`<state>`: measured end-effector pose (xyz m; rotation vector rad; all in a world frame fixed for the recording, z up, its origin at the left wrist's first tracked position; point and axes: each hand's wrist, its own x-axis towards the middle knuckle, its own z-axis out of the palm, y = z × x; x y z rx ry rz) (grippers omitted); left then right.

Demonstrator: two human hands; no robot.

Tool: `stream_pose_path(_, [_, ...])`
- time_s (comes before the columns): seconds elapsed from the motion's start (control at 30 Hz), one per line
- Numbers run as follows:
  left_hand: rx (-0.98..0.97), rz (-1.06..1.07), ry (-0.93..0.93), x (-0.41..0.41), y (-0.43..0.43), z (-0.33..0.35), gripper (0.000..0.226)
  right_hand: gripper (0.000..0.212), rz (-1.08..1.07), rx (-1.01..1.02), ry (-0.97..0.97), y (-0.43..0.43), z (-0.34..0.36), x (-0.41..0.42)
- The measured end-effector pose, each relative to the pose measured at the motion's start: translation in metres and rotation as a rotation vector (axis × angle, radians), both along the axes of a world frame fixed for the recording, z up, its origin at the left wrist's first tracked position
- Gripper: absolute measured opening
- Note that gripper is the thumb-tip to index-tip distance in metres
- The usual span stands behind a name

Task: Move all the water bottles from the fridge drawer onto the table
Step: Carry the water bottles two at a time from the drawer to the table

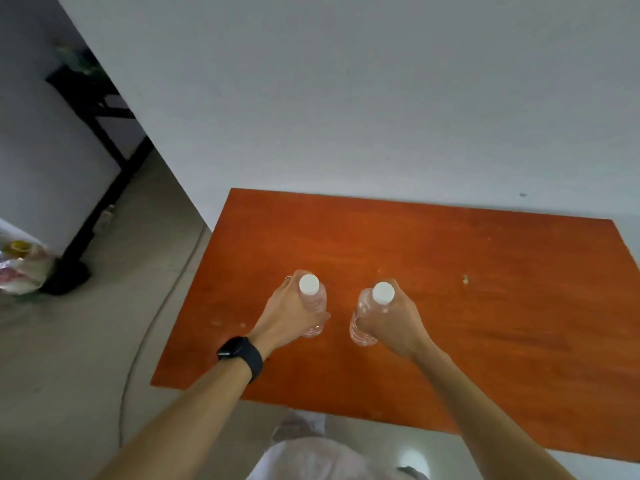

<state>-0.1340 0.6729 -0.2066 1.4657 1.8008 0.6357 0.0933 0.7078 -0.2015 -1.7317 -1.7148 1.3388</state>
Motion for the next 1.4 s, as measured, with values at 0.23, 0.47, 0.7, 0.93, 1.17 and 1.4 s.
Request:
stream_pose_path(0.23, [-0.031, -0.113, 0.004, -0.053, 0.101, -0.008, 0.065, 0.056, -0.129, 0.033, -0.038, 0.077, 0.002, -0.068])
stream_pose_path(0.47, [0.011, -0.089, -0.018, -0.088, 0.199, -0.012, 0.061, 0.052, -0.211, 0.129, -0.007, 0.176, -0.003, -0.112])
stream_pose_path(0.7, [0.066, -0.011, -0.032, -0.105, 0.288, -0.015, 0.059, 0.042, -0.217, 0.188, 0.053, 0.27, -0.006, -0.148])
stream_pose_path(0.93, [0.091, 0.008, -0.044, -0.122, 0.348, -0.024, 0.055, 0.041, -0.129, 0.257, 0.09, 0.333, -0.018, -0.175])
stream_pose_path(1.17, [0.093, -0.021, -0.073, -0.135, 0.371, -0.037, 0.053, 0.049, -0.1, 0.285, 0.066, 0.351, -0.042, -0.179])
stream_pose_path(1.4, [0.111, -0.056, -0.061, -0.14, 0.377, -0.045, 0.078, 0.081, -0.169, 0.291, 0.117, 0.351, -0.062, -0.178])
